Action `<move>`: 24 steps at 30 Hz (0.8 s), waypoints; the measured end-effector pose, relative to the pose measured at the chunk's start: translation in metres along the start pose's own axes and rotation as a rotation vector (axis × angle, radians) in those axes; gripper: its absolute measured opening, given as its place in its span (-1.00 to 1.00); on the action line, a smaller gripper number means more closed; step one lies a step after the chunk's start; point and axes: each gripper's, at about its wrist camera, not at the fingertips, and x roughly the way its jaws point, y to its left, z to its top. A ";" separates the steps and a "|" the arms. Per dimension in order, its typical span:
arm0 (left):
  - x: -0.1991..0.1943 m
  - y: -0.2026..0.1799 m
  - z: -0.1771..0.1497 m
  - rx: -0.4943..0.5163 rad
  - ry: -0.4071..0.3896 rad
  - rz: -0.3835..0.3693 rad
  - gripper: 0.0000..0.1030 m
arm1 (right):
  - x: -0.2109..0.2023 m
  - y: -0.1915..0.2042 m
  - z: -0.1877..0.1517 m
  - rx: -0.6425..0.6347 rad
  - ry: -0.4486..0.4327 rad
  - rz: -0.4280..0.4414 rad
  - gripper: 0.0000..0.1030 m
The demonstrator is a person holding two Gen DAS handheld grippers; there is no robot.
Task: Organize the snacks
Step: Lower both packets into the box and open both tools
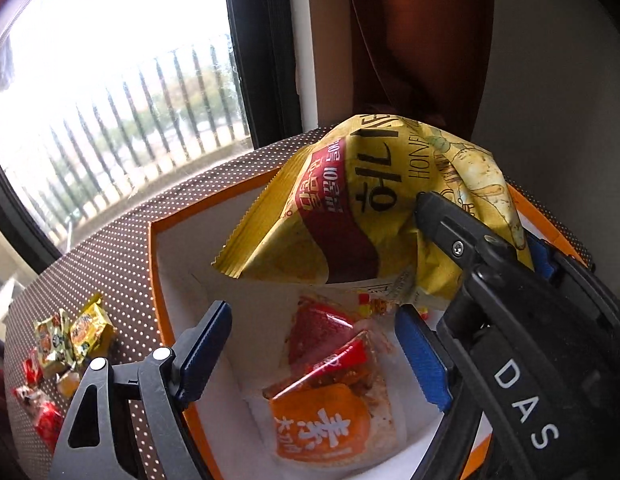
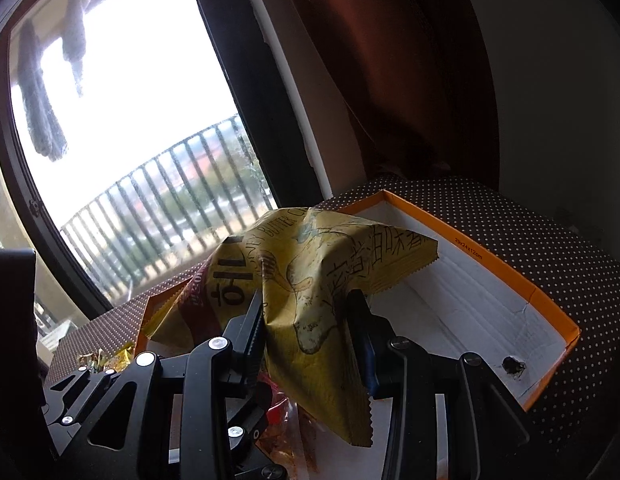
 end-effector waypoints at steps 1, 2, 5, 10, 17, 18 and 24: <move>0.001 0.002 0.001 -0.001 0.000 -0.004 0.65 | 0.002 0.002 0.002 -0.006 0.005 0.003 -0.18; 0.002 0.006 0.002 -0.002 -0.002 -0.006 0.65 | 0.006 0.002 0.006 -0.009 0.017 0.012 -0.13; 0.008 0.014 0.002 0.003 0.001 -0.005 0.65 | 0.014 0.005 0.012 -0.024 0.064 0.025 -0.12; 0.012 0.011 0.001 0.006 0.018 -0.034 0.65 | 0.021 0.005 0.013 -0.008 0.128 -0.001 0.36; 0.008 0.007 -0.001 -0.010 0.012 -0.037 0.65 | 0.009 -0.007 0.012 0.030 0.101 -0.042 0.82; 0.008 0.008 0.000 -0.015 0.010 -0.033 0.65 | 0.009 -0.007 0.012 0.031 0.109 -0.032 0.82; -0.007 0.006 -0.007 -0.042 -0.016 -0.026 0.67 | -0.002 -0.005 0.010 0.002 0.113 -0.015 0.82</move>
